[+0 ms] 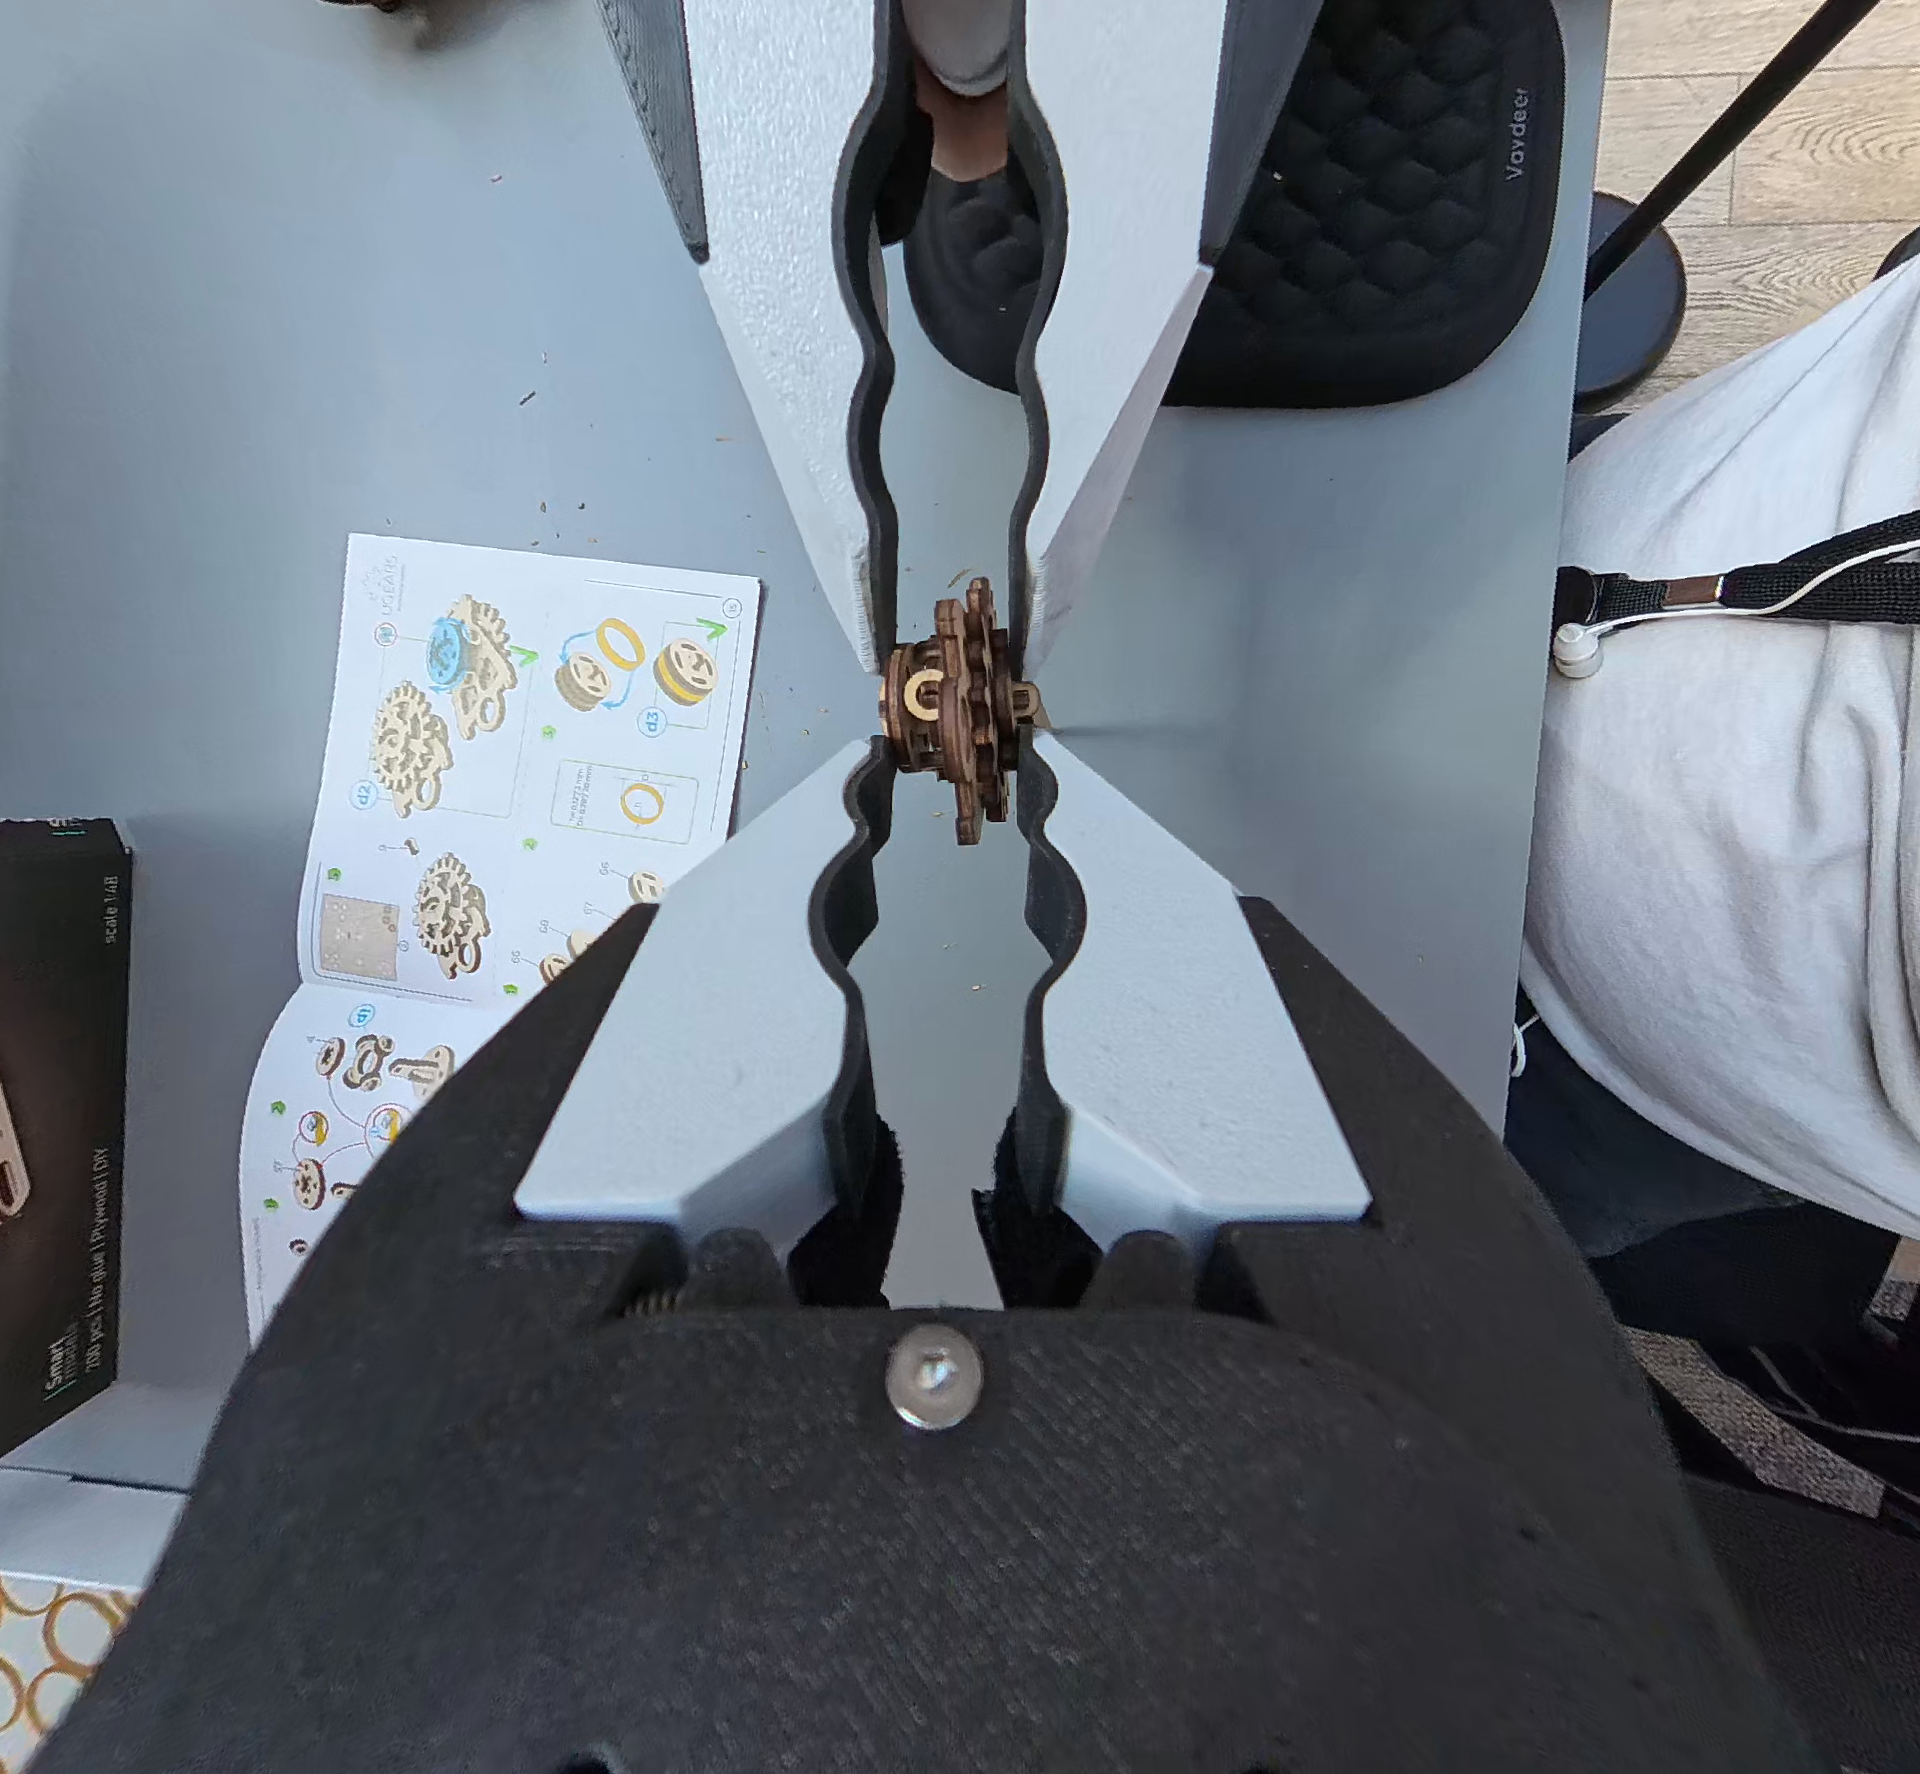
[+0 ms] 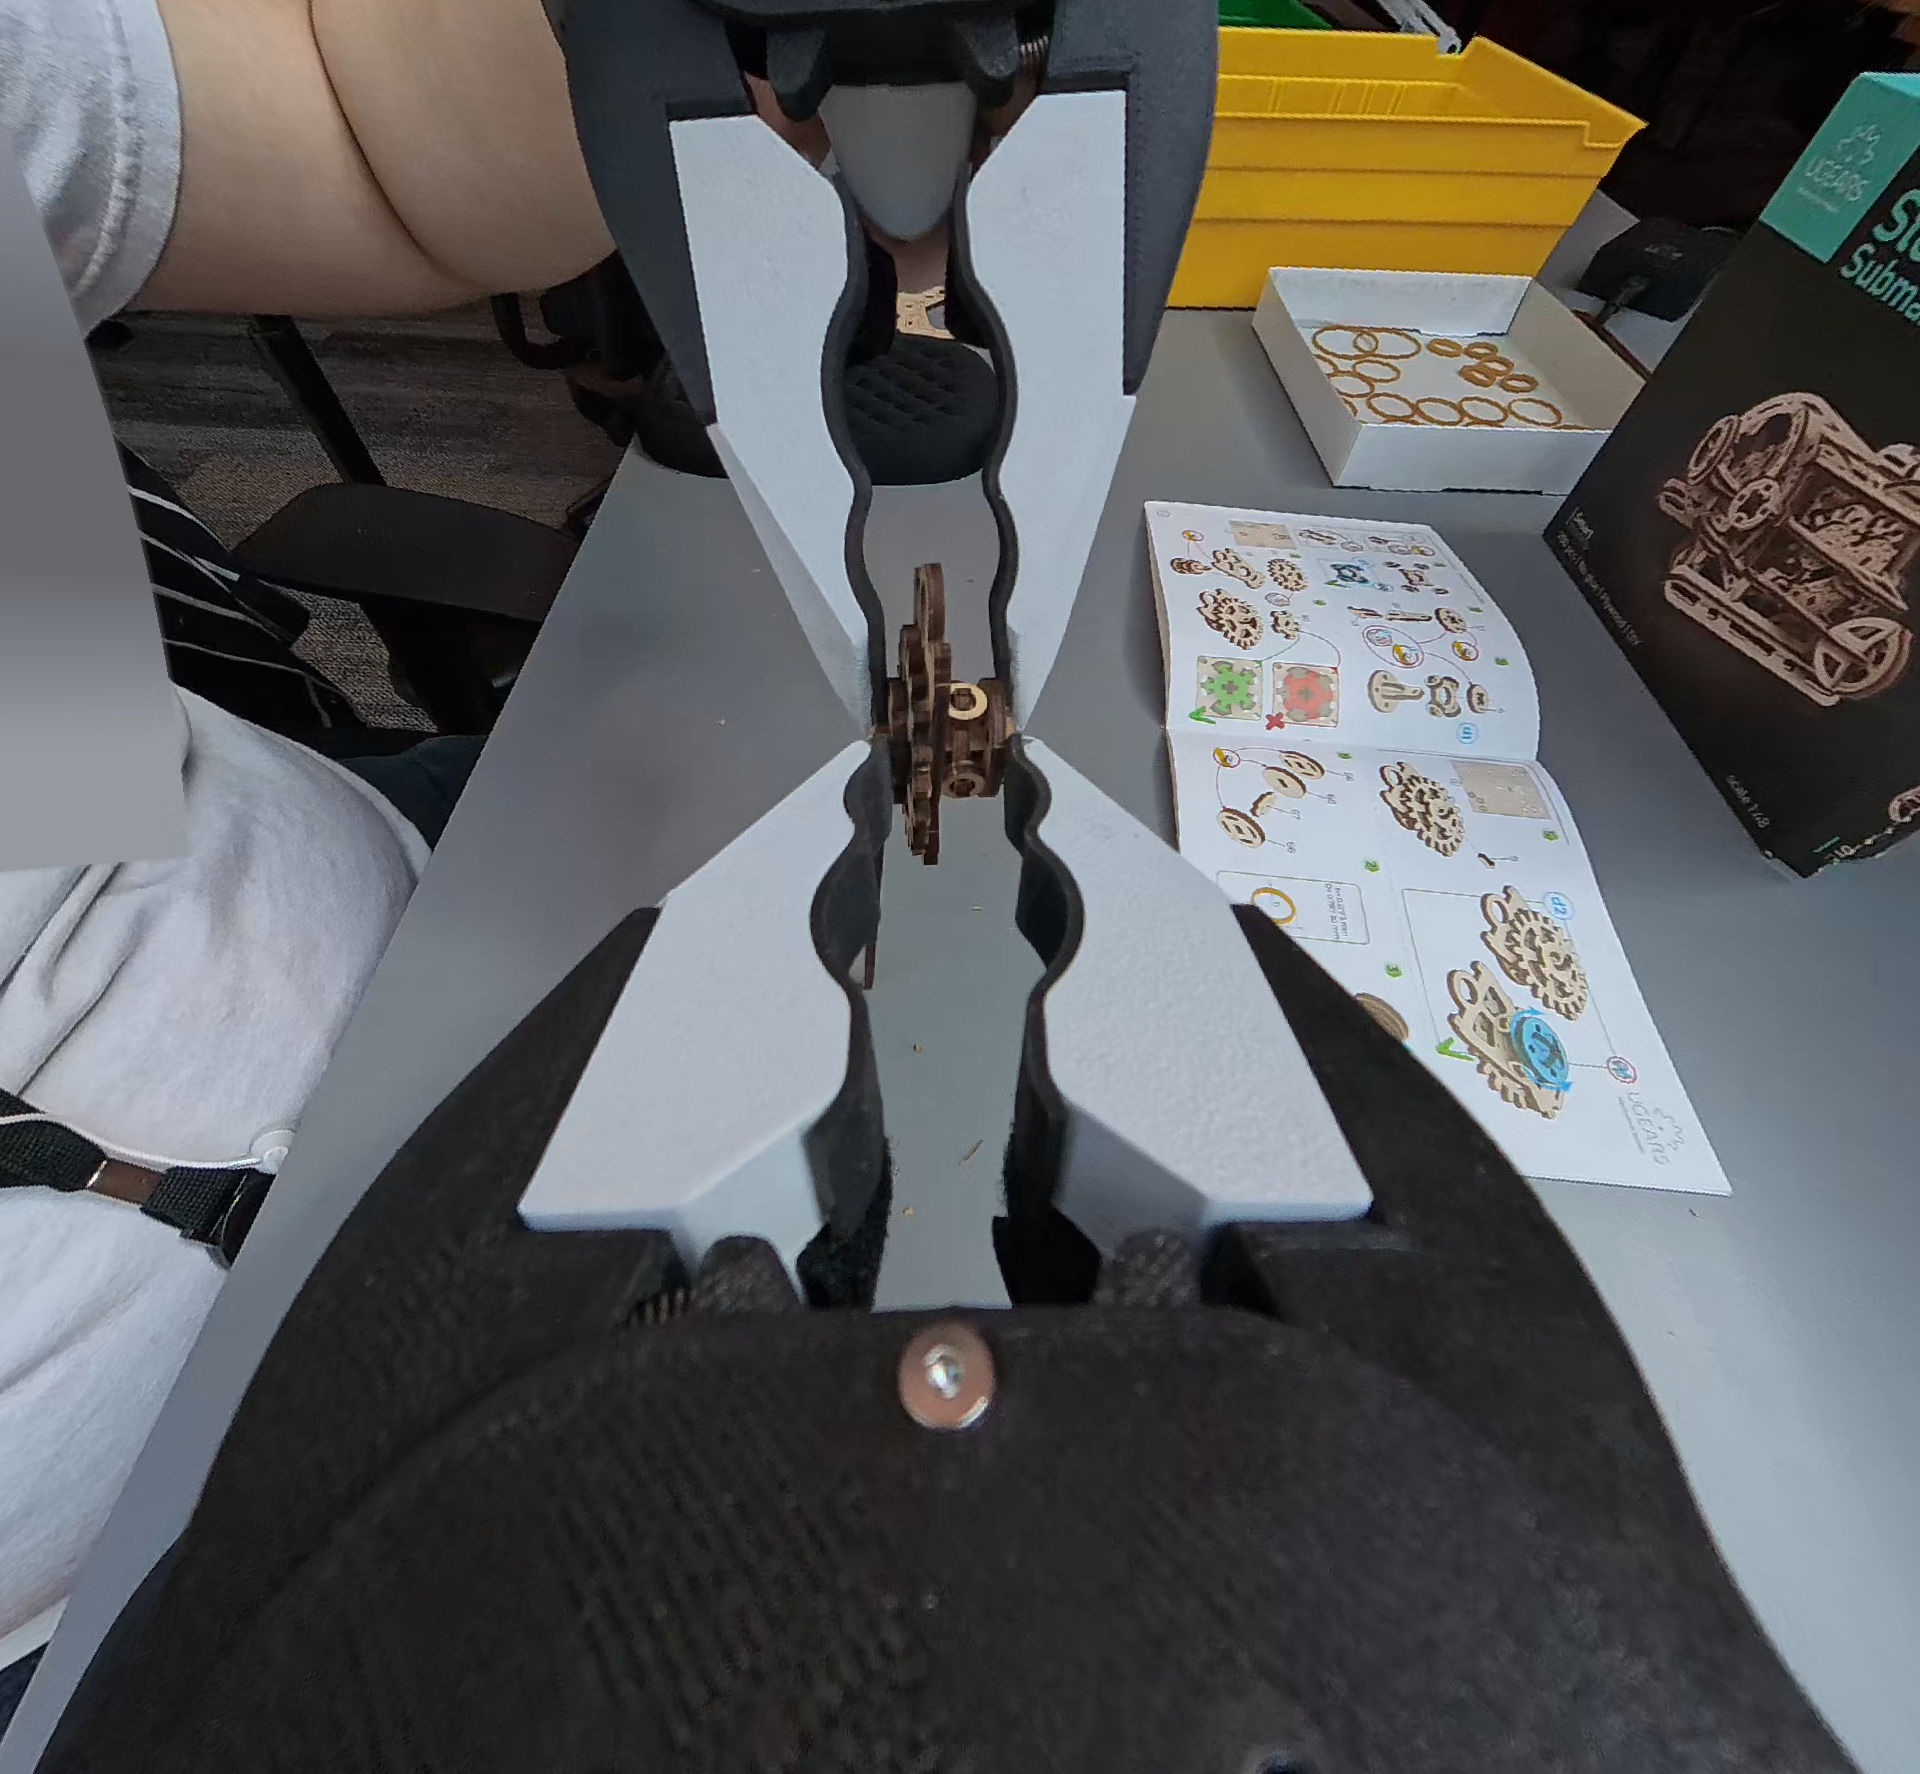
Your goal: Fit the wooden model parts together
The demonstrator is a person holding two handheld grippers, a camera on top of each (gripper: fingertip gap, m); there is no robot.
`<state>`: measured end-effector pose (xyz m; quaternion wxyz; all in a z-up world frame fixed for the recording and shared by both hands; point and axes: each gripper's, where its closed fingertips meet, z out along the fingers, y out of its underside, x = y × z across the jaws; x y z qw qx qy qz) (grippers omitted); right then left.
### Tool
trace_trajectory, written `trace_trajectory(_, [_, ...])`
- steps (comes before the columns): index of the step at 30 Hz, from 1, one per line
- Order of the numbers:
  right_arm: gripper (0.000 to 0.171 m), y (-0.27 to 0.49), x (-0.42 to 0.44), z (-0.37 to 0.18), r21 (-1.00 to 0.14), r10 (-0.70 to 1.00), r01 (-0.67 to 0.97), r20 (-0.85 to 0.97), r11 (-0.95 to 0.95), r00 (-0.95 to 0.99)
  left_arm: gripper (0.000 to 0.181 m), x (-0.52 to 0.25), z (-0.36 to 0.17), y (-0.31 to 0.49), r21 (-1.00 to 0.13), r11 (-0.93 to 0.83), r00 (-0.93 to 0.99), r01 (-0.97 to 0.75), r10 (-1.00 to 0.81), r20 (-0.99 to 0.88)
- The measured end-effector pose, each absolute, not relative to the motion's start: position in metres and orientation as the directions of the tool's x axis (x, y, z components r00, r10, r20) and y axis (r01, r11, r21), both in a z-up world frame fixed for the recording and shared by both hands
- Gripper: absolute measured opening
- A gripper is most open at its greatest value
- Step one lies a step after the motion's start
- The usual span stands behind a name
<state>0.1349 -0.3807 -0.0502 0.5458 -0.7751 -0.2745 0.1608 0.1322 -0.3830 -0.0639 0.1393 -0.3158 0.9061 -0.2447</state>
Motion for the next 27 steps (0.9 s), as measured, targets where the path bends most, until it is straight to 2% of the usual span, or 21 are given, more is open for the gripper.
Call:
trace_trajectory(5, [0.02,-0.38,0.136,-0.051,-0.95,0.591,0.206,0.028,-0.236,0.806,0.021,0.133,-0.063,-0.382,-0.598,0.635,-0.742,-0.489,-0.663,-0.097])
trace_trajectory(14, [0.02,-0.379,0.14,-0.051,-0.954,0.574,0.2,0.038,-0.222,0.818,0.021,0.138,-0.059,-0.383,-0.842,0.342,-0.698,-0.418,-0.714,0.056])
trace_trajectory(19, [0.02,-0.378,0.142,-0.051,-0.952,0.563,0.209,0.05,-0.223,0.825,0.02,0.14,-0.059,-0.383,-0.884,0.314,-0.708,-0.346,-0.706,0.027])
trace_trajectory(21, [0.02,-0.379,0.141,-0.051,-0.952,0.564,0.209,0.048,-0.223,0.824,0.021,0.139,-0.059,-0.384,-0.885,0.283,-0.702,-0.37,-0.709,0.067])
trace_trajectory(24, [0.02,-0.38,0.139,-0.051,-0.951,0.57,0.217,0.056,-0.219,0.82,0.039,0.135,-0.061,-0.377,-0.891,0.234,-0.67,-0.39,-0.735,0.101])
trace_trajectory(27, [0.02,-0.38,0.141,-0.051,-0.95,0.564,0.226,0.068,-0.215,0.823,0.037,0.127,-0.071,-0.375,-0.901,0.159,-0.654,-0.403,-0.739,0.162])
